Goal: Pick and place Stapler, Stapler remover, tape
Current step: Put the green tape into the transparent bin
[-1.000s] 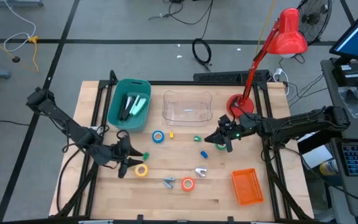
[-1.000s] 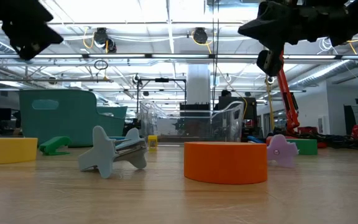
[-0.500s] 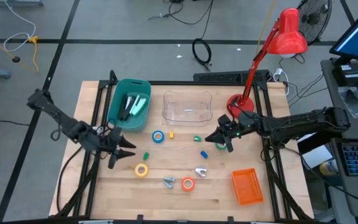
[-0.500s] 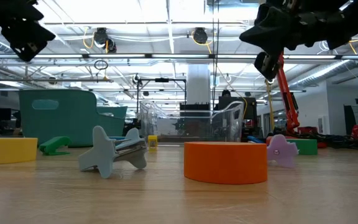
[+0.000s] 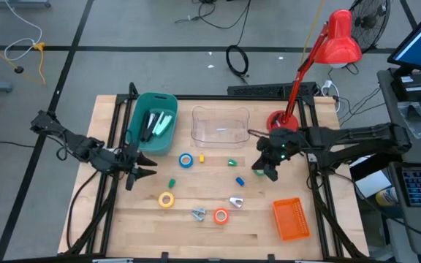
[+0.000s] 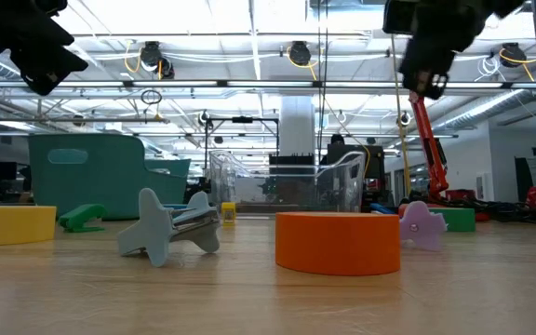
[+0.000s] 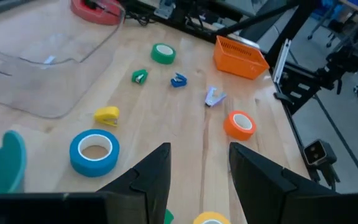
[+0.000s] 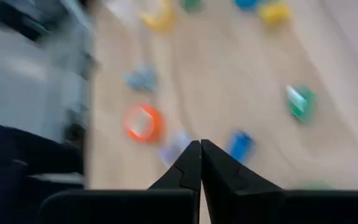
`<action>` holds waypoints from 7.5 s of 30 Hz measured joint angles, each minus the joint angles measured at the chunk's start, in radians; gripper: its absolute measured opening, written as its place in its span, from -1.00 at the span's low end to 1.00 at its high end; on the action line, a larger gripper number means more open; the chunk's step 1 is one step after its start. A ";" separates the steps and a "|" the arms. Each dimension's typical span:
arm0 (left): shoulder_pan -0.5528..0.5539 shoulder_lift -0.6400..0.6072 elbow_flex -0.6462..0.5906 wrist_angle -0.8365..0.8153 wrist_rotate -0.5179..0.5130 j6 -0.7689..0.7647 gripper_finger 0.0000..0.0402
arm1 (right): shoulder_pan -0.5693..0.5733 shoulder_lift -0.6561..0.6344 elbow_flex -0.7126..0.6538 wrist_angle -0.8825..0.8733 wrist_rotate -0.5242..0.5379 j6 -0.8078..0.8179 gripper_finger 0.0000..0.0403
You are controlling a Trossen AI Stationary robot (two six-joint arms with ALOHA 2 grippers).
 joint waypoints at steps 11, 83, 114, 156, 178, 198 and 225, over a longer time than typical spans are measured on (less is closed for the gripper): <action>0.066 -0.111 0.000 -0.076 -0.005 0.041 -0.19 | 0.004 0.110 0.064 -0.362 0.045 0.071 -1.00; 0.111 -0.122 0.001 -0.108 -0.001 -0.002 -0.19 | -0.089 0.231 -0.263 -0.007 0.148 0.387 -0.83; 0.111 -0.122 0.001 -0.108 0.000 0.006 -0.19 | -0.085 -0.064 -0.270 1.036 -0.108 0.047 -0.82; 0.111 -0.122 0.001 -0.101 -0.016 -0.023 -0.19 | -0.373 0.547 0.341 0.106 0.470 -0.096 -0.81; 0.111 -0.122 0.001 -0.100 -0.030 -0.003 -0.19 | -0.422 0.697 0.343 0.086 0.331 -0.069 -0.81; 0.111 -0.122 0.001 -0.100 -0.030 -0.003 -0.19 | -0.421 0.697 0.343 0.109 0.301 -0.104 -0.61; 0.110 -0.122 0.001 -0.101 -0.030 -0.004 -0.19 | -0.421 0.697 0.342 0.063 0.285 -0.113 -0.59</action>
